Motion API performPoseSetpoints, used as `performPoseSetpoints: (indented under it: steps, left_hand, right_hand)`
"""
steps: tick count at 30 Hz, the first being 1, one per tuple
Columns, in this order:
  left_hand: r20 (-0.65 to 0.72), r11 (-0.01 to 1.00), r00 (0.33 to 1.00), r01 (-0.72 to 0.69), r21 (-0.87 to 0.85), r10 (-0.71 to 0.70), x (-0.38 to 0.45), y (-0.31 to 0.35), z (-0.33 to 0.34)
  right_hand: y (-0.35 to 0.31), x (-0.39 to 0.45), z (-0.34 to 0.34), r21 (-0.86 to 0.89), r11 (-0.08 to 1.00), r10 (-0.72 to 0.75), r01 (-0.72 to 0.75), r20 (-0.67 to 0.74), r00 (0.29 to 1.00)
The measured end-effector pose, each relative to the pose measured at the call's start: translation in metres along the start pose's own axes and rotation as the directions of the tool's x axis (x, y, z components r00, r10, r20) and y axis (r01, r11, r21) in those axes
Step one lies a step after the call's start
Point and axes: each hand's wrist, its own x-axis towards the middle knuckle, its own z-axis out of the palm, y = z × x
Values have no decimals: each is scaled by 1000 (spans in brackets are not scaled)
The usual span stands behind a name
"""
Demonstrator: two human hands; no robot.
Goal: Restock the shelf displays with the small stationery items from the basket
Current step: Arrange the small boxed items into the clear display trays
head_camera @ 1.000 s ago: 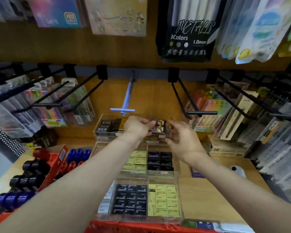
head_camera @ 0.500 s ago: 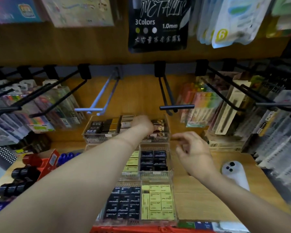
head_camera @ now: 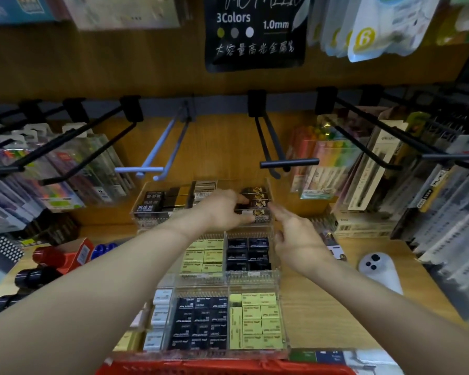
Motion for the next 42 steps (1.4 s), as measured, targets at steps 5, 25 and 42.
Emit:
performPoseSetpoints:
  steps: [5,25,42]
  left_hand:
    - [-61,964,979,-178,197,193,-1,-8,13]
    - [-176,964,961,-177,200,213,-36,11,17]
    - [480,993,870,117,25,-114,-287,-48,244]
  right_hand:
    - [3,-1,2,-20,1000,-21,21,24,999]
    - [-1,-33,3,51,996,-73,69,66,995]
    - [68,-273,143,-286,875,480,-390,611,629]
